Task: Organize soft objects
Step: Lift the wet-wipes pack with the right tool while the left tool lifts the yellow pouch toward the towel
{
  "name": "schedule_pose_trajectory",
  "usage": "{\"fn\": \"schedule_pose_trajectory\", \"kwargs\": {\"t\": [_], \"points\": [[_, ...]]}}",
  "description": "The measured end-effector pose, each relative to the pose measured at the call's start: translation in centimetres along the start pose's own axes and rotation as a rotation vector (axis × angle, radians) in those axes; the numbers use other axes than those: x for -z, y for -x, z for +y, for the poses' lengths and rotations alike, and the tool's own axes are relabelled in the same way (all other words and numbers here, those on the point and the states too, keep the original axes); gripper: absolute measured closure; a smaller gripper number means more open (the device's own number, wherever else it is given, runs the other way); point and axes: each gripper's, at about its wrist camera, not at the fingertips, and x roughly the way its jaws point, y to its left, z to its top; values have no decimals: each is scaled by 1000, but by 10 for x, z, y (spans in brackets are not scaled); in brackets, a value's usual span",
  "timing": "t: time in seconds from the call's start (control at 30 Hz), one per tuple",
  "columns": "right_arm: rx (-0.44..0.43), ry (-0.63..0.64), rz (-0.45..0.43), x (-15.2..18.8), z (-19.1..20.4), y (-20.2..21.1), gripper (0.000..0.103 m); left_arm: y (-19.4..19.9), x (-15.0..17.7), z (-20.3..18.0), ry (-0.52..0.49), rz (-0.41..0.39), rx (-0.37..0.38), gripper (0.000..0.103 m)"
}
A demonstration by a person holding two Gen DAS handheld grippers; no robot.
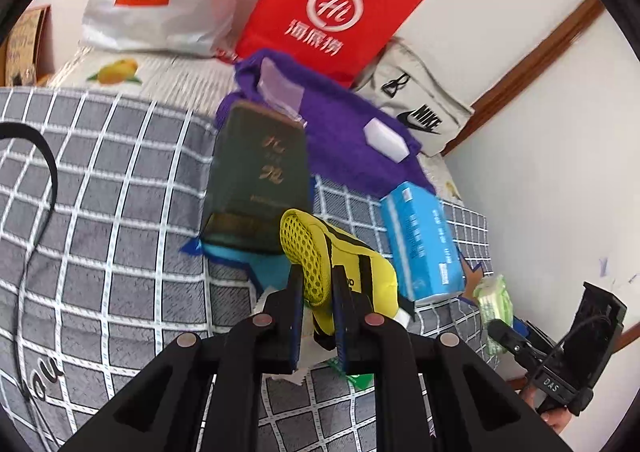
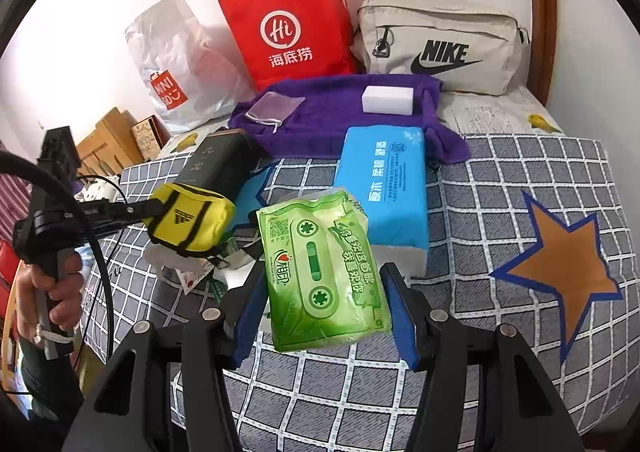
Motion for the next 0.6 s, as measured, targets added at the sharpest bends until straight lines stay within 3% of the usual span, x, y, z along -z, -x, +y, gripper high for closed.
{"fn": "schedule_pose_trajectory", "kwargs": {"t": [0.1, 0.23, 0.37, 0.43, 0.53, 0.6], "points": [[1, 2, 0, -3, 1, 1, 47, 2, -5, 3, 14, 1, -2, 90], [3, 12, 3, -5, 4, 2, 47, 13, -8, 17, 65, -13, 51, 90], [8, 16, 17, -6, 6, 0, 47, 18, -8, 29, 42, -39, -101, 90], [9, 17, 23, -5, 7, -2, 47, 8, -2, 35, 44, 6, -94, 90], [9, 19, 33, -5, 10, -6, 47, -9, 9, 35, 1, 64, -166, 90], [5, 23, 44, -5, 12, -9, 47, -16, 13, 35, -4, 85, -128, 90]]}}
